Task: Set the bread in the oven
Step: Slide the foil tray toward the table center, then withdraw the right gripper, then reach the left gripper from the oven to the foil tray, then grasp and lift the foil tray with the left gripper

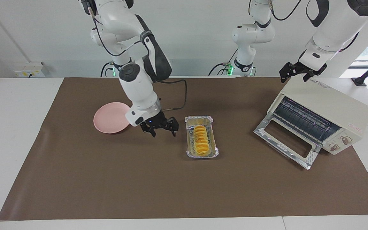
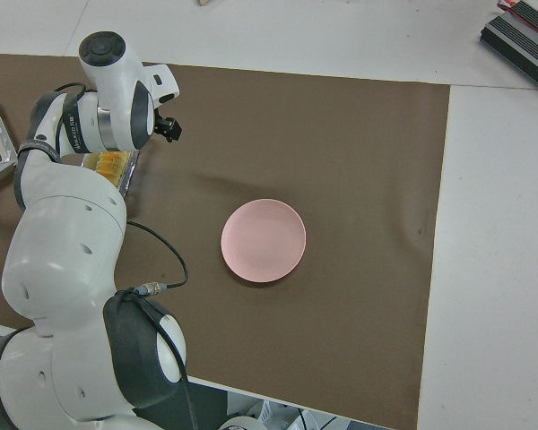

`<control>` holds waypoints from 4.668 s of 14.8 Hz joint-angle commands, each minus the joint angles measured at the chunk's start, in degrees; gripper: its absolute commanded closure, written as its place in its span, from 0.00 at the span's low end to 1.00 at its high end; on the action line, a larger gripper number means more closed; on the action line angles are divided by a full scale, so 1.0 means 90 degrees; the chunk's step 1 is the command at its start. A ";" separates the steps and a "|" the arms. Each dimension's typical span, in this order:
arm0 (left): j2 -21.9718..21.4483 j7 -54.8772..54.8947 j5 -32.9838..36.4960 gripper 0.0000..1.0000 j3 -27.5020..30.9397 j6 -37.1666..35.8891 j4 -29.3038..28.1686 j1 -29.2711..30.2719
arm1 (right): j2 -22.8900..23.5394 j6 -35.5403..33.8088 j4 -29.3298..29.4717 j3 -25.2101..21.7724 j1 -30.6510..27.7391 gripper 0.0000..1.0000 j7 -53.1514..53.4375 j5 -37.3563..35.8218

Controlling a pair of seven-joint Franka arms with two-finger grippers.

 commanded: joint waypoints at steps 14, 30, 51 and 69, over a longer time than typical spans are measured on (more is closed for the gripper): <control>-0.0188 0.0020 -0.0082 0.00 -0.0002 -0.0025 -0.0180 0.0045 | -0.2216 -0.3067 -0.0096 0.0024 -0.2400 0.00 -0.3119 -0.1305; 0.0034 -0.1615 -0.0276 0.00 -0.0177 0.1995 -0.0631 -0.1826 | -0.2374 -0.4622 0.0295 0.0053 -0.2538 0.00 -0.3100 -0.1881; 0.4373 -0.4628 0.0055 0.24 0.0018 0.4281 0.1305 -0.4115 | -0.2217 -0.4974 0.0734 0.0063 -0.2596 0.00 -0.3090 -0.1793; 0.3660 -0.4902 -0.0277 1.00 0.2027 0.1871 0.2271 -0.3502 | -0.2217 -0.4965 0.0734 0.0063 -0.2596 0.00 -0.3090 -0.1793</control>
